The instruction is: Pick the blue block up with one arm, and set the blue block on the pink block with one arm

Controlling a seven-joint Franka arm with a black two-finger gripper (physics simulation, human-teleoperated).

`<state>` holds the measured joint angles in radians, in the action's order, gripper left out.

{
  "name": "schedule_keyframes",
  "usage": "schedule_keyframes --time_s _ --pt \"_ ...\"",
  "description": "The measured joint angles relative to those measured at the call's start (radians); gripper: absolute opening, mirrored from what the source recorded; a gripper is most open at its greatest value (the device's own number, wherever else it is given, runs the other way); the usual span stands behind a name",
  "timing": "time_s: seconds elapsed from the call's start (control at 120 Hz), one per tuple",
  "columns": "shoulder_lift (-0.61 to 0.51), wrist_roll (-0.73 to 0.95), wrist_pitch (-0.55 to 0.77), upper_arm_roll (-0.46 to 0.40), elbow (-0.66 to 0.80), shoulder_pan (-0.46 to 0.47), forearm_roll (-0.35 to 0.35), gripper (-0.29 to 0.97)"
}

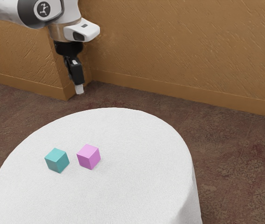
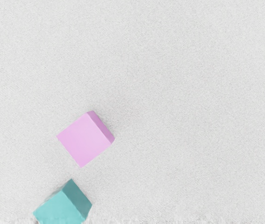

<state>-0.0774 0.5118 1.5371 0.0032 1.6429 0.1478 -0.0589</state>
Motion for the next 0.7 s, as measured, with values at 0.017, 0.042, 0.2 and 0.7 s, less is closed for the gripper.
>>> schedule_keyframes --time_s 0.017,0.042,0.2,0.7 --pt "0.001 0.002 -0.001 0.008 0.0 -0.013 -0.001 0.68" --pt "0.003 0.004 -0.001 0.016 0.001 -0.031 -0.003 0.68" --pt "0.002 0.02 -0.028 0.019 -0.001 -0.02 -0.036 0.68" --pt "-0.193 0.178 0.205 -0.512 0.643 -0.984 0.069 0.68"
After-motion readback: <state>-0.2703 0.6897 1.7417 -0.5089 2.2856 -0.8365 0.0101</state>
